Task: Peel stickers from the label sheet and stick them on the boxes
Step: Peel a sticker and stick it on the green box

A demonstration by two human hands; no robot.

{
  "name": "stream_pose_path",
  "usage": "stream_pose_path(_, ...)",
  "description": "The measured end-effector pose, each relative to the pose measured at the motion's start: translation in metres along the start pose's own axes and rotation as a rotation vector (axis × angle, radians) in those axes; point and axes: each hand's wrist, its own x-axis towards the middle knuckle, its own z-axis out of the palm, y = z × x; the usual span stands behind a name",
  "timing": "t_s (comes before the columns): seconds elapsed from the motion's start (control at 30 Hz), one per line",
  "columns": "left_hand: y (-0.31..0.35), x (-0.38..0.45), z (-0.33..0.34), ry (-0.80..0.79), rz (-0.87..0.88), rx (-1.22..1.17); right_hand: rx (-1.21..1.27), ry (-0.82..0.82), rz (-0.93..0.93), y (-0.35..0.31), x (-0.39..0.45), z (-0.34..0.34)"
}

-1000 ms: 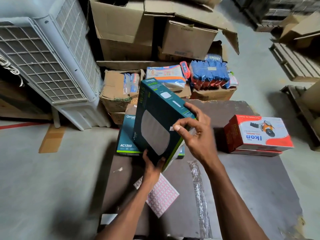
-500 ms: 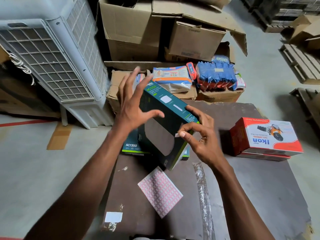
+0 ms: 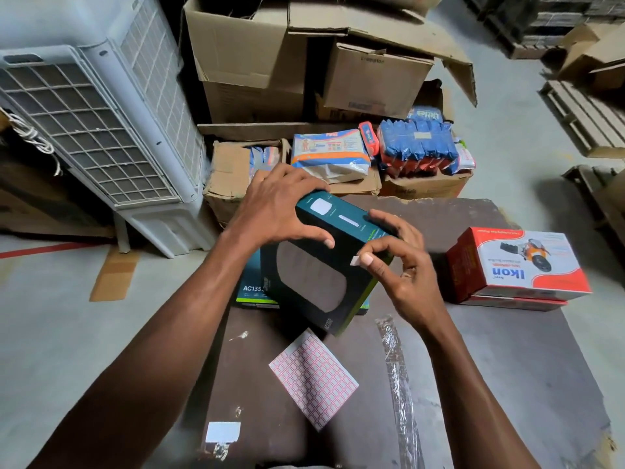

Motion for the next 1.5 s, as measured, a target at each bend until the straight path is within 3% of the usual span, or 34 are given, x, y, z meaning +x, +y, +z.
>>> stream_pose_path(0.23,0.021,-0.045,0.009,0.190,-0.155,0.075,0.003,0.178,-0.017,-0.014,0.003,0.011)
stream_pose_path(0.43,0.048,-0.081,0.021,0.268,-0.269,0.086,-0.162,0.282,-0.081,-0.033,0.010,0.021)
stream_pose_path(0.8,0.092,-0.118,0.042,0.280,-0.169,0.033,-0.292,0.116,0.081,-0.039,0.014,0.022)
stream_pose_path(0.97,0.082,-0.126,0.036,0.345,-0.242,0.020,-0.300,0.113,0.159,-0.037,0.007,0.013)
stream_pose_path(1.23,0.087,-0.122,0.010,0.462,-0.277,0.025,-0.328,0.144,-0.008,-0.070,0.017,0.009)
stream_pose_path(1.5,0.085,-0.116,0.017,0.453,-0.266,0.028,-0.350,0.112,-0.053,-0.061,0.017,0.022)
